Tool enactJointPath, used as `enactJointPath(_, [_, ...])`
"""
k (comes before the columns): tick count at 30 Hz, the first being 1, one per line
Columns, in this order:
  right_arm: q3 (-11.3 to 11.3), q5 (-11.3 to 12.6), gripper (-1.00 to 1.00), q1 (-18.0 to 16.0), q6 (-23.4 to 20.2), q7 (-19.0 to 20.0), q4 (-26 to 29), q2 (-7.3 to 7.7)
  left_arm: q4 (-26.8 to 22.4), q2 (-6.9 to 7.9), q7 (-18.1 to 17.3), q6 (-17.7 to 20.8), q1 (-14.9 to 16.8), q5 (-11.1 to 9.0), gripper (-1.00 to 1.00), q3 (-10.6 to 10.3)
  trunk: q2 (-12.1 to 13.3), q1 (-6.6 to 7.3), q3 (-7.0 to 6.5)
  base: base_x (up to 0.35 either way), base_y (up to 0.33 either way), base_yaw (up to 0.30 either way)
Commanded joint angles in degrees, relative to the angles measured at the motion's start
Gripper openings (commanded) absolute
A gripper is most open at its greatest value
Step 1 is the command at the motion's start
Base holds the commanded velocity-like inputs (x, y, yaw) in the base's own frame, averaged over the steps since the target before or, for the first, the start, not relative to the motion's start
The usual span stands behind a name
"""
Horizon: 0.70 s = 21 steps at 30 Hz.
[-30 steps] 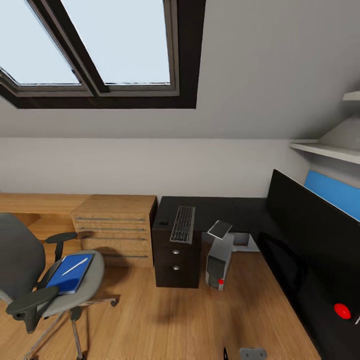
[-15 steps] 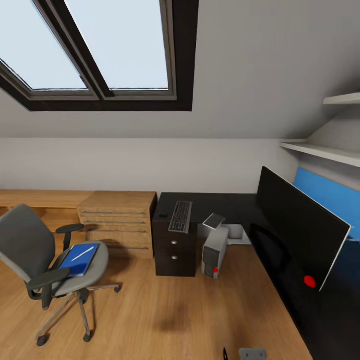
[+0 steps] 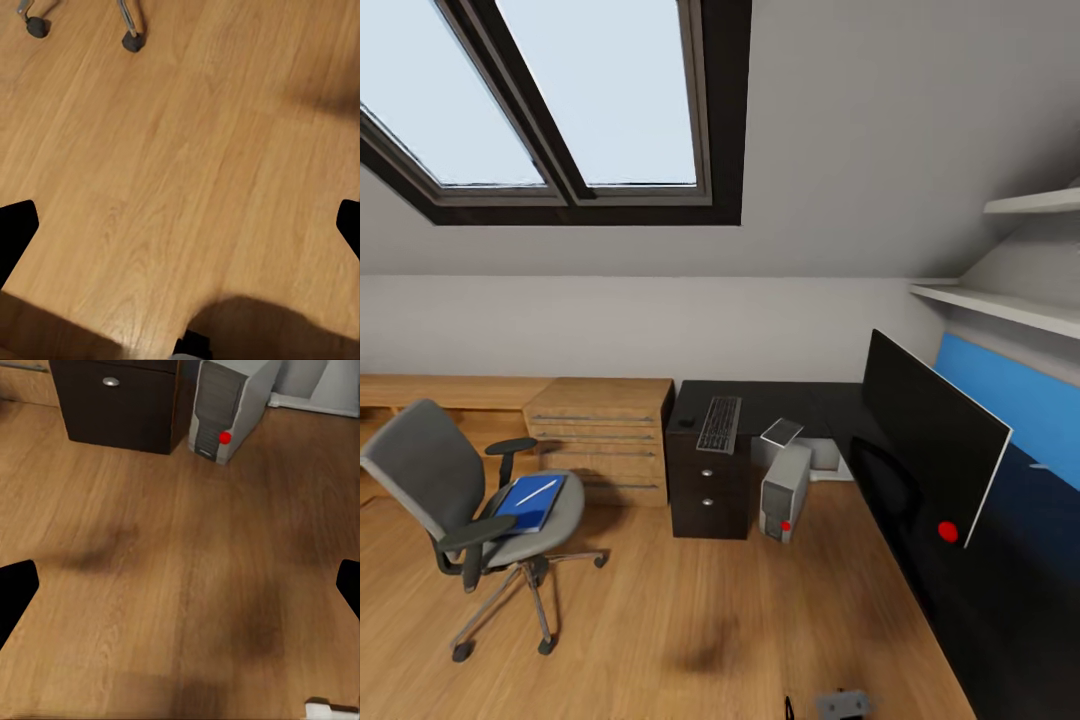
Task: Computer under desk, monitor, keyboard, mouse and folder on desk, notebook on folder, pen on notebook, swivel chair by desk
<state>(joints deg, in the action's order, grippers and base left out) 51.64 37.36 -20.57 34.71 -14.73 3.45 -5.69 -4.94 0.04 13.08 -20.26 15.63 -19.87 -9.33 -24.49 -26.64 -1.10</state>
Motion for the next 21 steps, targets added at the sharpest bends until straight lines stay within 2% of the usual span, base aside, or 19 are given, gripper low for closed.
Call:
enactJointPath(1, [0.3, -0.55, 1.0, -0.01, 0.06, -0.48, 0.11, -0.24, 0.01, 0.01, 0.26, -0.13, 0.01, -0.53, 1.0, -0.5, 0.38, 0.21, -0.16, -0.035, 0.0, 0.0])
enactJointPath(5, [0.07, -2.62, 1.0, -0.04, 0.09, -0.7, 3.21, -0.81, -0.14, -0.07, 0.23, -0.14, 0.01, -1.45, 1.0, -0.64, 1.57, 0.86, -0.7, -0.019, 0.0, 0.0])
enactJointPath(7, [-0.39, -3.13, 1.0, -0.12, -0.27, -1.26, 10.44, -0.6, -1.92, 0.0, 0.28, -0.28, 0.01, -1.78, 1.0, -0.91, 1.57, 0.86, -0.7, -0.006, 0.0, 0.0])
enactJointPath(8, [-1.61, -3.16, 1.0, -0.15, -1.4, -3.56, 19.79, 0.83, -8.59, 0.25, 0.35, 0.06, 0.01, -1.92, 1.0, -0.83, 1.57, 0.86, -0.7, -0.002, 0.0, 0.0])
enactJointPath(10, [-2.82, -3.16, 1.0, -0.16, -3.47, -5.8, 25.39, 1.88, -13.4, 0.34, 0.83, 1.04, 0.01, -1.96, 1.0, -0.76, 1.57, 0.86, -0.7, -0.001, 0.0, 0.0])
enactJointPath(11, [-4.26, -3.16, 1.0, -0.17, -6.78, -8.24, 31.37, 2.78, -18.5, 0.39, 1.89, 3.03, 0.01, -1.95, 1.0, -0.75, 1.57, 0.86, -0.7, 0.0, 0.0, 0.0])
enactJointPath(13, [-7.63, -3.22, 1.0, -0.17, -16.65, -12.68, 43.24, 3.99, -28.88, 0.54, 6.34, 11.11, 0.01, -1.97, 1.0, -0.81, 1.57, 0.86, -0.7, 0.0, 0.0, 0.0])
enactJointPath(14, [-12.37, -3.24, 1.0, -0.17, -28.46, -16.36, 53.02, 4.53, -40.08, 0.58, 11.62, 22.39, 0.01, -2.07, 1.0, -0.84, 1.57, 0.86, -0.7, 0.0, 0.0, 0.0])
enactJointPath(15, [-15.27, -3.23, 1.0, -0.18, -33.92, -17.58, 56.83, 4.66, -46.15, 0.61, 13.36, 27.96, 0.01, -2.23, 1.0, -0.8, 1.57, 0.86, -0.7, 0.0, 0.0, 0.0])
enactJointPath(16, [-16.76, -3.2, 1.0, -0.18, -36.26, -18.01, 58.52, 4.72, -49.17, 0.62, 13.98, 30.58, 0.01, -2.41, 1.0, -0.78, 1.57, 0.86, -0.7, 0.0, 0.0, 0.0])
enactJointPath(17, [-19.68, -3.17, 1.0, -0.13, -39.83, -18.65, 61.76, 4.88, -54.98, 0.65, 14.87, 35.5, 0.01, -3.11, 1.0, -0.71, 1.57, 0.86, -0.7, 0.0, 0.0, 0.0])
enactJointPath(18, [-20.97, -3.17, 1.0, -0.1, -41.07, -18.92, 63.35, 4.97, -57.67, 0.67, 15.2, 37.73, 0.01, -3.64, 1.0, -0.69, 1.57, 0.86, -0.7, 0.0, 0.0, 0.0])
enactJointPath(19, [-22.92, -3.14, 1.0, 0.0, -42.87, -19.32, 66.26, 5.17, -62.53, 0.77, 15.68, 41.83, 0.01, -5.04, 1.0, -0.66, 1.57, 0.86, -0.7, 0.0, 0.0, 0.0])
enactJointPath(21, [-24.18, -3.15, 1.0, 0.21, -43.9, -19.58, 68.31, 5.42, -66.59, 0.89, 15.99, 45.43, 0.01, -6.69, 1.0, -0.63, 1.57, 0.86, -0.7, 0.0, 0.0, 0.0])
